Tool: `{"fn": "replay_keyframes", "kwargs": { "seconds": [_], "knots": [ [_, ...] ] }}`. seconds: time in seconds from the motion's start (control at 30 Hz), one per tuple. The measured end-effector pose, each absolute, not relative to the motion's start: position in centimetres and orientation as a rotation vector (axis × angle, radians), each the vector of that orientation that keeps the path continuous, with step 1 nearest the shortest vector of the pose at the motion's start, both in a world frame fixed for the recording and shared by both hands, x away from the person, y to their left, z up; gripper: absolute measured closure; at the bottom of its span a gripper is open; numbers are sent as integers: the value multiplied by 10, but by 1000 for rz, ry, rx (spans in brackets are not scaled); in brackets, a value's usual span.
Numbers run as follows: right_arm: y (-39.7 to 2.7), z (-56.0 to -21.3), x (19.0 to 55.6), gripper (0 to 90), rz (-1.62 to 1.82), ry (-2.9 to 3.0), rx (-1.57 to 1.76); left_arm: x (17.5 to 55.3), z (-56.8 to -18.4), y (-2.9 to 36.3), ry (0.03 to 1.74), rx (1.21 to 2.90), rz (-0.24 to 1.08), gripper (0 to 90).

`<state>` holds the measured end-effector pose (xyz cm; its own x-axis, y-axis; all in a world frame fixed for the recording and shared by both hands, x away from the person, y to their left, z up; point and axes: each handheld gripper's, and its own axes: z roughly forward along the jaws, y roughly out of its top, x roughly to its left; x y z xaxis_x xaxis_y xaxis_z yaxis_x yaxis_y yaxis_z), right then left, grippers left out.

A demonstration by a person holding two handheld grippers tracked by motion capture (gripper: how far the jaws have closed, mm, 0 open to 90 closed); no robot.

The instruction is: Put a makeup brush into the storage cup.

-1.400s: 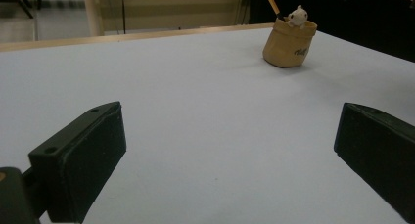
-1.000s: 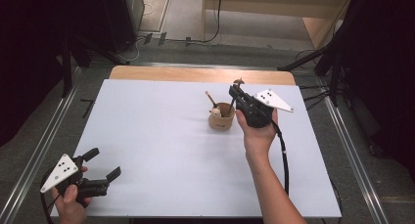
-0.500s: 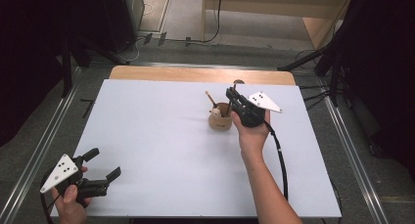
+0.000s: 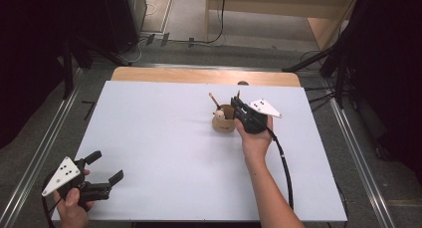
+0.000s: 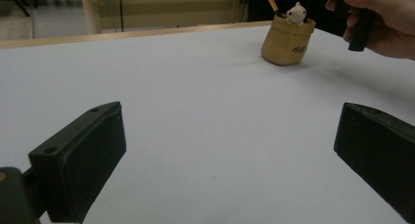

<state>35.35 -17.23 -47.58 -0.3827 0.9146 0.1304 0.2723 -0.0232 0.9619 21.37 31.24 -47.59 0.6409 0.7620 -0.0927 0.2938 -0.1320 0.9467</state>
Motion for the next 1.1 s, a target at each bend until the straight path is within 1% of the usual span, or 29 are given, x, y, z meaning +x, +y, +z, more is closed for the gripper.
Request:
{"fn": "replay_keyframes", "kwargs": {
  "seconds": [0.13, 0.17, 0.33, 0.37, 0.43, 0.5, 0.57, 0.6, 0.7, 0.73, 0.83, 1.1],
  "knots": [
    [-172, -478, 353, 827, 1405, 1703, 1258, 213, -476, 313, 867, 1704, 504, 0],
    [-172, -478, 352, 804, 1385, 1708, 1252, 213, -476, 313, 866, 1702, 503, 0],
    [-175, -471, 344, 560, 1394, 1682, 1279, 213, -476, 311, 861, 1710, 505, 0],
    [-176, -469, 341, 533, 1388, 1674, 1272, 213, -476, 311, 860, 1712, 506, 0],
    [-181, -467, 336, 442, 1374, 1658, 1274, 213, -476, 310, 859, 1710, 507, 0],
    [-186, -465, 331, 398, 1383, 1647, 1287, 213, -475, 310, 858, 1709, 510, 0],
    [-192, -463, 326, 316, 1397, 1652, 1311, 213, -475, 310, 858, 1707, 512, 0],
    [-194, -462, 322, 263, 1402, 1670, 1322, 213, -475, 311, 857, 1707, 510, 0],
    [-200, -462, 315, 49, 1413, 1738, 1349, 214, -475, 310, 859, 1707, 507, 0],
    [-202, -462, 312, 0, 1433, 1763, 1342, 214, -475, 310, 858, 1705, 504, 0],
    [-206, -464, 303, 0, 1468, 1807, 1274, 215, -475, 309, 855, 1709, 506, 0],
    [-215, -469, 284, 0, 1470, 1809, 1282, 214, -475, 310, 857, 1706, 507, 0]
  ]
}}
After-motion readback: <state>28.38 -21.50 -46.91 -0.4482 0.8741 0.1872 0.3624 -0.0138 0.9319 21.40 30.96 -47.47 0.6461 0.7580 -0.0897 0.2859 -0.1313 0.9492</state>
